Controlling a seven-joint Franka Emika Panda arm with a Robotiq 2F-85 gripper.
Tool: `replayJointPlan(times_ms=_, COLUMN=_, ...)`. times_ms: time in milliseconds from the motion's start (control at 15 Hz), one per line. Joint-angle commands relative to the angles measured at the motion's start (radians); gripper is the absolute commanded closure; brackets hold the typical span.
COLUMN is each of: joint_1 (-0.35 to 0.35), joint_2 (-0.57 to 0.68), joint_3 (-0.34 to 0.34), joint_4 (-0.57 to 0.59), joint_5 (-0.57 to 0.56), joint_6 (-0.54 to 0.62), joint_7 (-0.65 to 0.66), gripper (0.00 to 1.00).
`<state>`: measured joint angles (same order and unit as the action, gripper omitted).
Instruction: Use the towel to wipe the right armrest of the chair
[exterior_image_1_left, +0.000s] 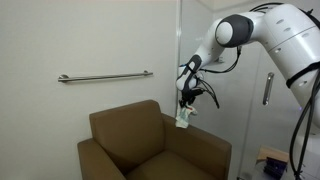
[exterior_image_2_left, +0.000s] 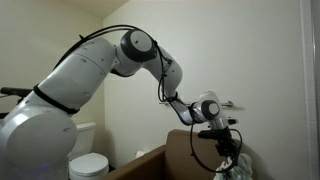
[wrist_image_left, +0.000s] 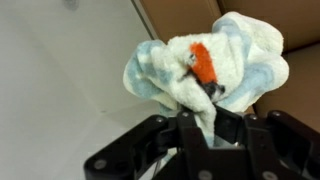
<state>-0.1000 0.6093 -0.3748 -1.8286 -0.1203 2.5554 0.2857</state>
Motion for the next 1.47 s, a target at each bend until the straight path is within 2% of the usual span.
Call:
replayJointPlan(times_ms=0, joint_1=-0.013, joint_2=-0.001, joint_3=0.014, joint_4=0.004, joint_5=-0.013, joint_6=-0.003, joint_7=0.007, gripper=0.86)
replayJointPlan(times_ms=67, joint_1=-0.015, joint_2=-0.001, joint_3=0.013, joint_4=0.004, joint_5=-0.014, joint_6=-0.003, joint_7=0.007, gripper=0.86)
replayJointPlan(times_ms=133, joint_1=-0.017, joint_2=-0.001, joint_3=0.013, joint_4=0.004, joint_5=-0.015, joint_6=-0.003, joint_7=0.006, gripper=0.93)
replayJointPlan(times_ms=267, joint_1=-0.031, joint_2=0.052, joint_3=0.036, joint_4=0.039, joint_5=0.018, joint_6=0.054, joint_7=0.023, gripper=0.93)
replayJointPlan(times_ms=467, joint_1=-0.034, joint_2=0.144, joint_3=0.064, joint_4=0.114, joint_5=0.043, joint_6=0.06, joint_7=0.027, gripper=0.93)
replayJointPlan(times_ms=667, joint_1=-0.037, joint_2=0.212, joint_3=0.074, joint_4=0.129, joint_5=0.045, joint_6=0.095, joint_7=0.0, gripper=0.93)
replayJointPlan(times_ms=1000, joint_1=-0.065, joint_2=0.249, joint_3=0.033, joint_4=0.024, joint_5=0.022, joint_6=0.186, joint_7=-0.067, gripper=0.93)
replayJointPlan(times_ms=1200, joint_1=-0.132, joint_2=0.195, joint_3=0.045, joint_4=-0.102, joint_5=0.017, joint_6=0.117, joint_7=-0.184, gripper=0.93)
replayJointPlan(times_ms=1400, joint_1=-0.173, joint_2=0.139, joint_3=0.024, joint_4=-0.213, joint_5=0.0, joint_6=0.092, joint_7=-0.273, gripper=0.93)
